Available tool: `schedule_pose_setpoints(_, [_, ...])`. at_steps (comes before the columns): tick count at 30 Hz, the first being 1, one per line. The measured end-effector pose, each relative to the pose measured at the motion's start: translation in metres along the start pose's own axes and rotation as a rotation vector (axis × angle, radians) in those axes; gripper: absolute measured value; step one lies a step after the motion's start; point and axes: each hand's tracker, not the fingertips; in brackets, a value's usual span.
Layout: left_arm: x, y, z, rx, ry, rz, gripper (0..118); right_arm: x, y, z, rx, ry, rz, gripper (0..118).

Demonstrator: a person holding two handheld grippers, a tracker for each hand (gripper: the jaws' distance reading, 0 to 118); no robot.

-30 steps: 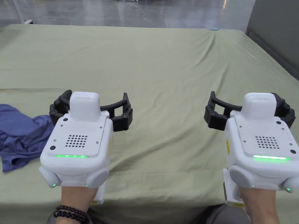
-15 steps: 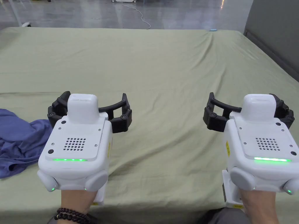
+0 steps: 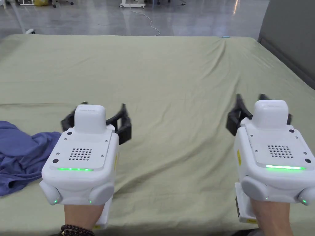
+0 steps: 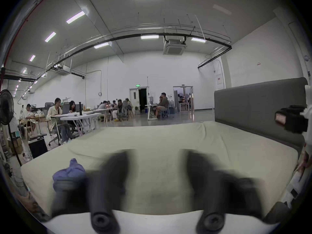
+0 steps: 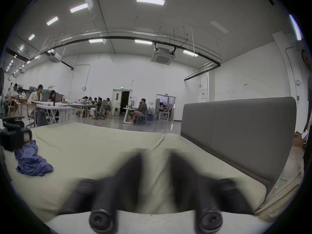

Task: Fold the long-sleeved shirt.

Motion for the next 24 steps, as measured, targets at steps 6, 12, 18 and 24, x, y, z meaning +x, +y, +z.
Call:
schedule_pose_setpoints(6, [0.001, 0.000, 0.001, 0.013, 0.037, -0.023, 0, 0.002, -0.008, -0.002, -0.012, -0.007, -0.021, 0])
schedule_pose_setpoints(12, [-0.002, 0.001, 0.002, 0.033, 0.027, 0.018, 0, 0.009, -0.006, -0.001, -0.011, -0.010, -0.023, 0])
schedule_pose_setpoints(18, [-0.012, 0.002, 0.003, 0.030, 0.053, 0.024, 0, -0.004, 0.001, -0.002, -0.015, 0.006, -0.023, 0])
schedule_pose_setpoints(24, [-0.067, 0.001, 0.024, 0.004, 0.228, 0.033, 0, -0.077, 0.012, -0.009, 0.019, 0.204, -0.037, 0])
